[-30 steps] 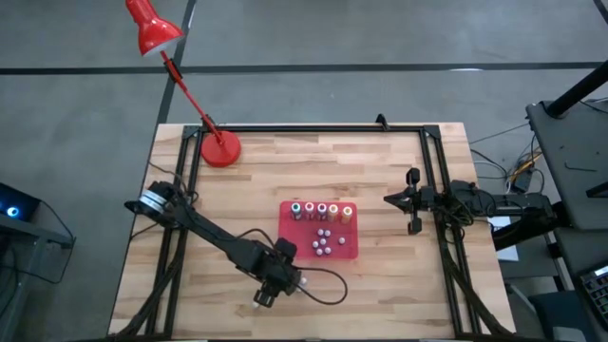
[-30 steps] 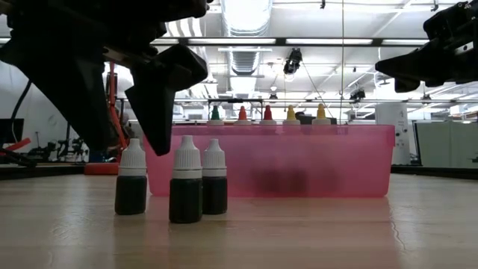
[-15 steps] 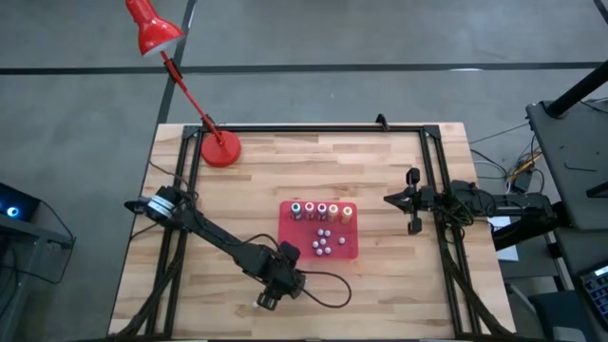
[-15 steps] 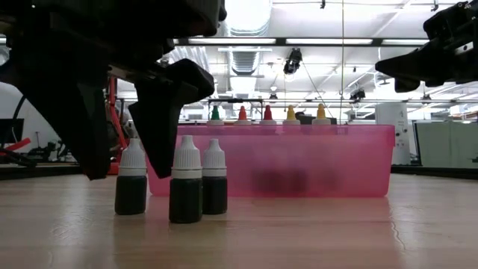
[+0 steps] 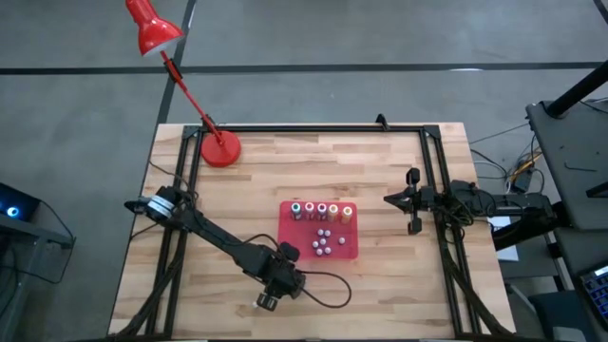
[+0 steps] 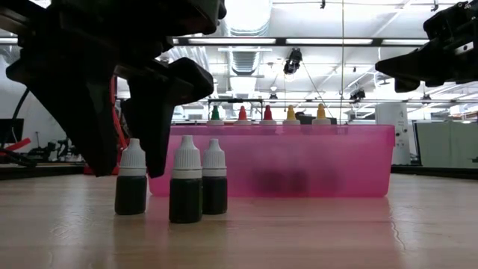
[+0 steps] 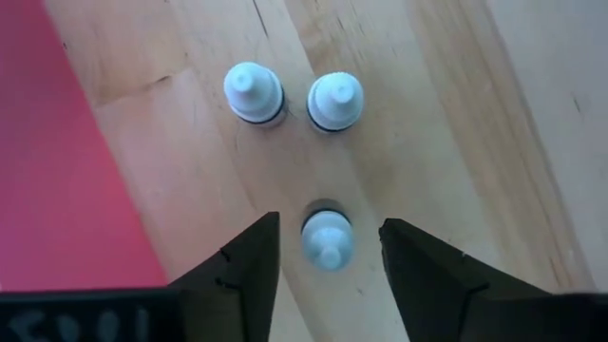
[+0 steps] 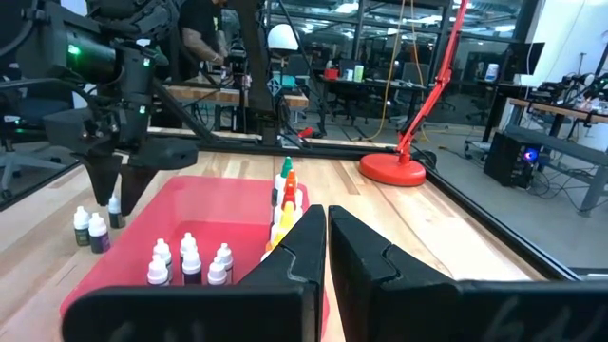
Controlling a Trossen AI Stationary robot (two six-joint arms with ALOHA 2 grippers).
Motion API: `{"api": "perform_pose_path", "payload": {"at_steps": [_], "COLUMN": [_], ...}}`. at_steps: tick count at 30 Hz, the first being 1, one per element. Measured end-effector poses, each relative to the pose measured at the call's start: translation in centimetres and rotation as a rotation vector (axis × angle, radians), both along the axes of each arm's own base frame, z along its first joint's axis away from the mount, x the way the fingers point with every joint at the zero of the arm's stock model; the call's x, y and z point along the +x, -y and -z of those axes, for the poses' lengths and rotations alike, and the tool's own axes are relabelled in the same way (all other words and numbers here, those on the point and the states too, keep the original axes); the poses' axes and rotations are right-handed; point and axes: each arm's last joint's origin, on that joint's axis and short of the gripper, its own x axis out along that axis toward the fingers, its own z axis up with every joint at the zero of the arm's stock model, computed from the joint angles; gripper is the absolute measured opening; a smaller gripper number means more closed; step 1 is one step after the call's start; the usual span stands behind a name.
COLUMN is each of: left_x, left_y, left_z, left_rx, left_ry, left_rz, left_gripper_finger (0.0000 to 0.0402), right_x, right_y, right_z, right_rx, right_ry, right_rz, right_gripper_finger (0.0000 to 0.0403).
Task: Pick & Place food coloring
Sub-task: Put the left small green food coloring bottle into the container
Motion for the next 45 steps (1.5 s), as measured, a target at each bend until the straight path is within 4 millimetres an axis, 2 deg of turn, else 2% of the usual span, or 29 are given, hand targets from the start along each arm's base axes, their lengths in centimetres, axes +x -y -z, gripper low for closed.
{"api": "perform_pose_path", "payload": {"at_steps": [6,26,45], "left_x": [0.02,0.13,0.10], "left_y": [0.02,0.06,-0.05], "left_z": [-0.01,-0.01,0.04], "left_rx": [-0.009,-0.015,-0.016], "left_ry": [-0.001,0.016,0.008], "left_rz": [-0.016,-0.020,-0.034], "left_gripper_finger": [0.0136,0.0134,0.0058], "right_x": [0.00,0.00,0.00], "right_y": [0.00,0.00,0.00], "right_z": [0.00,0.00,0.00], "right_rx": [0.000,0.000,0.000], "right_ry": [0.000,0.000,0.000], "right_rz": [0.000,0.000,0.000], "right_gripper_finger": [0.0008,0.0008,0.0009]}}
